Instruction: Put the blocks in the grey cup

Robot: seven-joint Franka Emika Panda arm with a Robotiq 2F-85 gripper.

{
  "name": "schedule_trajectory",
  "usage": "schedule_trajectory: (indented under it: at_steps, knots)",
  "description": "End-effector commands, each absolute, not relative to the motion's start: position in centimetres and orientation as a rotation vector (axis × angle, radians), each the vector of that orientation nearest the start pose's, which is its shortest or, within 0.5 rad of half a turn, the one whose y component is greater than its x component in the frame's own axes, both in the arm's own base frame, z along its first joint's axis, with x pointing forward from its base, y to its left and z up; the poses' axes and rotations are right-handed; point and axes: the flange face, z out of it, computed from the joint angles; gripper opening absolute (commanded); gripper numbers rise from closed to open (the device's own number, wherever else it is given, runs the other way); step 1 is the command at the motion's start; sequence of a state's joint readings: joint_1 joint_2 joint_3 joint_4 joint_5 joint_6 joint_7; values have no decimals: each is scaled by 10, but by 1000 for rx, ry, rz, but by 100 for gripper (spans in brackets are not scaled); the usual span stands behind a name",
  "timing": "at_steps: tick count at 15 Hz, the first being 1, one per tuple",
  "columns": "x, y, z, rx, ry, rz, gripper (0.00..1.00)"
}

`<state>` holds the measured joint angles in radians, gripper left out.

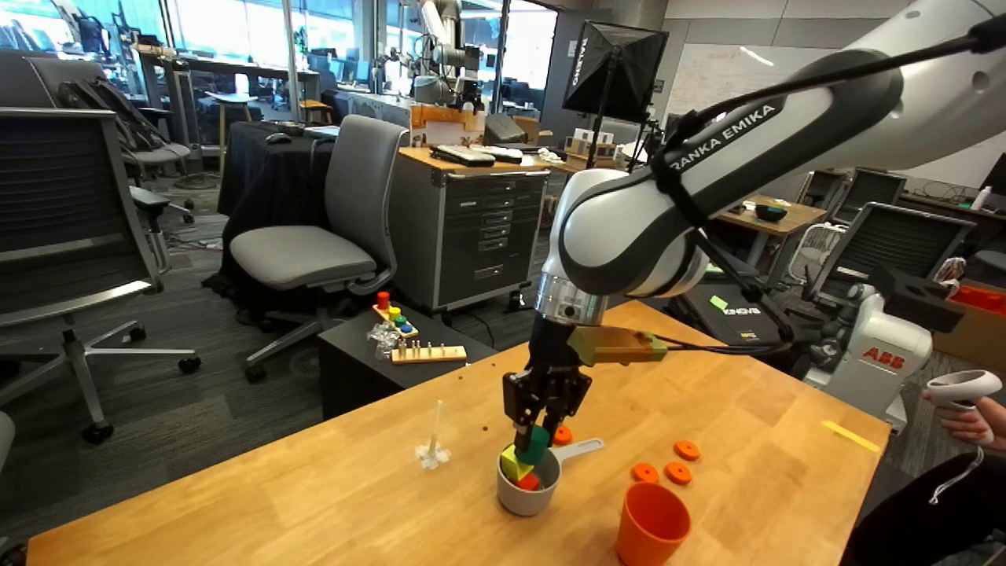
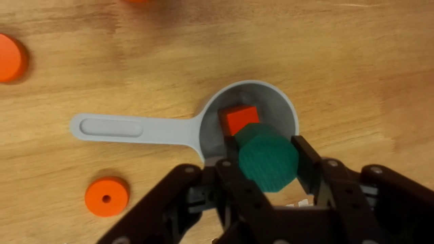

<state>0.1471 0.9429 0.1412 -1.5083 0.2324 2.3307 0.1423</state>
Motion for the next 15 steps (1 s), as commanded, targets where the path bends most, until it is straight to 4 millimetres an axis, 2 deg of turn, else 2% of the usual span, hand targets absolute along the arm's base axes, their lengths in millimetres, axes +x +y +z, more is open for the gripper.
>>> schedule_trajectory:
  at_steps: [1,9,15]
  knots:
    - [671,189,98,-2896,116,279,19]
    - [674,183,89,-2900,127,334,19]
    - [673,188,97,-2898,111,331,19]
